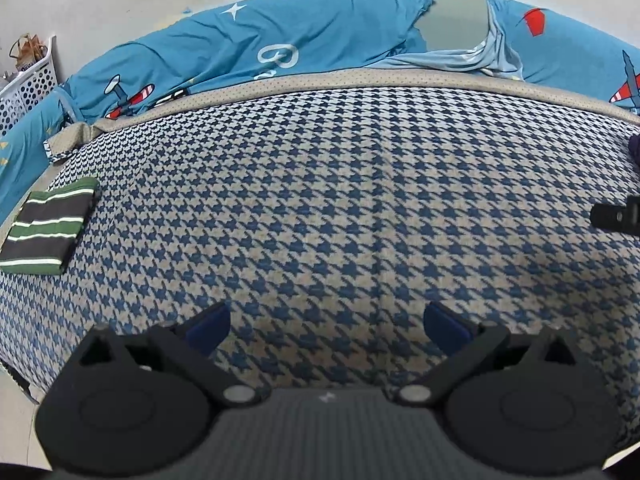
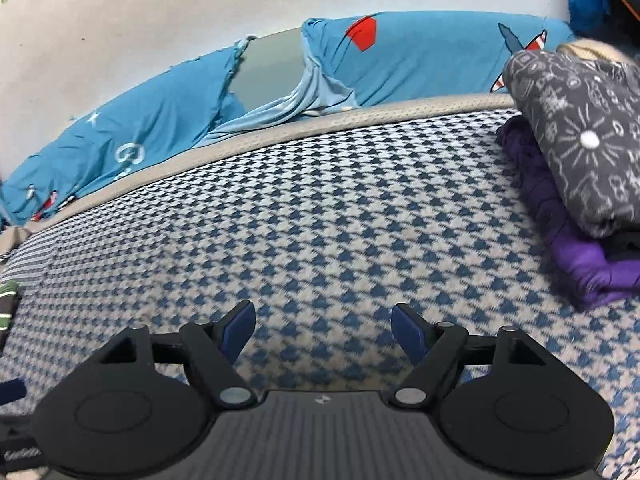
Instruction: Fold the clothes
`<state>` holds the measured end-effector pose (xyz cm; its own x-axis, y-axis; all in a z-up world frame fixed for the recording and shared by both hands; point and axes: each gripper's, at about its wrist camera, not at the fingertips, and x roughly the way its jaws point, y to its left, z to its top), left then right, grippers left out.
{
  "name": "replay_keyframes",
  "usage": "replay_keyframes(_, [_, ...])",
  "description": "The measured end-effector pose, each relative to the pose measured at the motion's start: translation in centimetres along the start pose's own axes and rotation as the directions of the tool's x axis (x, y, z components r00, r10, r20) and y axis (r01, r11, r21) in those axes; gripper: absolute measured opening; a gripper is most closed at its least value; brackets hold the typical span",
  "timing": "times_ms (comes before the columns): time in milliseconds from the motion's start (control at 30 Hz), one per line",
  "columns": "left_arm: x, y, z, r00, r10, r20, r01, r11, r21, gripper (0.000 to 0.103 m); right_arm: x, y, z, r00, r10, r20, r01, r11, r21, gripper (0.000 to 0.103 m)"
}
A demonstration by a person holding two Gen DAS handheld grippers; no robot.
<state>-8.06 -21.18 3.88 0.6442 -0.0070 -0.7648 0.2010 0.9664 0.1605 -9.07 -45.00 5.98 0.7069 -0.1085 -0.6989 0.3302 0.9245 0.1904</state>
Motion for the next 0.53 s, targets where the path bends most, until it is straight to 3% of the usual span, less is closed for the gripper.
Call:
replay_keyframes(267, [1.3, 2.8, 0.4, 0.999, -0.013, -0.031, 0.013, 1.0, -0.017, 0.103, 3.7, 1.2, 1.5, 0.999, -0.026, -0.028, 0.024, 0.999, -0.039, 0.079])
replay_keyframes(533, [3.3, 5.5, 1.1, 0.998, -0.01, -0.062, 0.01, 1.0, -0.004, 0.103, 7.8, 2.8, 1.6, 0.998, -0.057, 0.025, 0.06, 0.988, -0.142, 0.081])
